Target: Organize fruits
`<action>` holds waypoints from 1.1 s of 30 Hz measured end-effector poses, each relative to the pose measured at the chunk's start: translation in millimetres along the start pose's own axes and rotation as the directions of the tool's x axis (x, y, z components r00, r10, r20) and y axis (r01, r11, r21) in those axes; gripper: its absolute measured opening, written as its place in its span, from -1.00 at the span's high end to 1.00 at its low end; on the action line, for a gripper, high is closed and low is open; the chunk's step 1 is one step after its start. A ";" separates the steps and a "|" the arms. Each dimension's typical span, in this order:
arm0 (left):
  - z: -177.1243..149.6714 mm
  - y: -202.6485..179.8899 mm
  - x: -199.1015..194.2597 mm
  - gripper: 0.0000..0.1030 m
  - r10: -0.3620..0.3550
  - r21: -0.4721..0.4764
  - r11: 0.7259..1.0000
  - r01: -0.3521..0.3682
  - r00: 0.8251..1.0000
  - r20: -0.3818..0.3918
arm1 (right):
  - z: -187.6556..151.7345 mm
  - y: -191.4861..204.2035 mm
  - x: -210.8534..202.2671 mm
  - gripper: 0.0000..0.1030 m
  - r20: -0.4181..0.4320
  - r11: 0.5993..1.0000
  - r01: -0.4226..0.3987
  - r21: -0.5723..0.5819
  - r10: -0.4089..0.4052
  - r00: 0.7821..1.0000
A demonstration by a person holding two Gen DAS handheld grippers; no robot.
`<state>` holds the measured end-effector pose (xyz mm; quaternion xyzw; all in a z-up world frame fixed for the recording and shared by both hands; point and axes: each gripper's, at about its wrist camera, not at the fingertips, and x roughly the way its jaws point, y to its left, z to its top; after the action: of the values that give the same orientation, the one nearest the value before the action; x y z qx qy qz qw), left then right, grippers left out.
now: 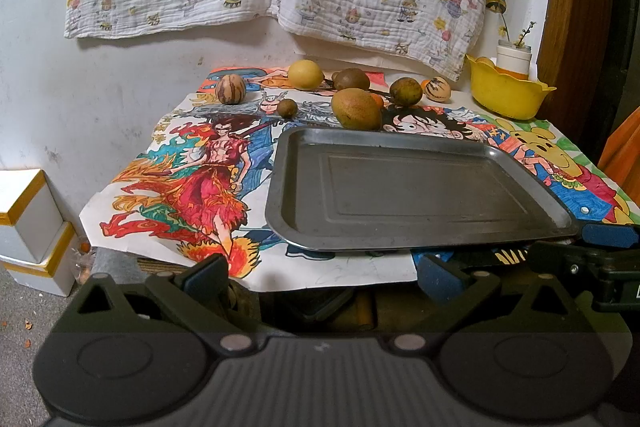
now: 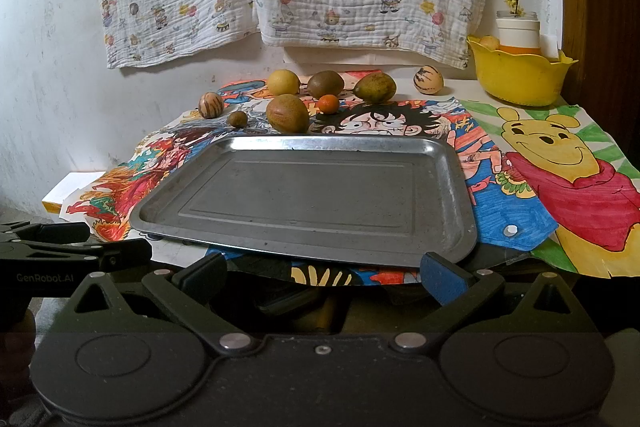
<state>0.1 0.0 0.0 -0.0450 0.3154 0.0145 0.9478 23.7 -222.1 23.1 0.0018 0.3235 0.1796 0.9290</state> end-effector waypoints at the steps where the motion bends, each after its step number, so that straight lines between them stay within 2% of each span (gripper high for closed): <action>1: 0.0 0.0 -0.1 -0.99 0.000 0.000 1.000 0.000 1.000 0.001 | 0.0 0.0 0.0 -0.99 0.000 1.000 0.000 0.000 0.000 1.000; 20: 0.3 0.3 0.1 -0.99 0.000 0.003 1.000 0.000 1.000 0.000 | 2.3 -1.0 -1.5 -0.99 0.006 1.000 -0.002 -0.006 0.002 1.000; 33: 20.0 11.5 -1.2 -0.99 0.030 -0.010 1.000 -0.030 0.999 0.032 | 22.2 6.2 -0.3 -0.99 0.049 0.996 -0.001 -0.091 0.005 0.999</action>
<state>10.5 13.3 15.8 -0.0446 0.3007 0.0308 0.9522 34.8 -213.9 41.6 -0.0354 0.2919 0.1954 0.9356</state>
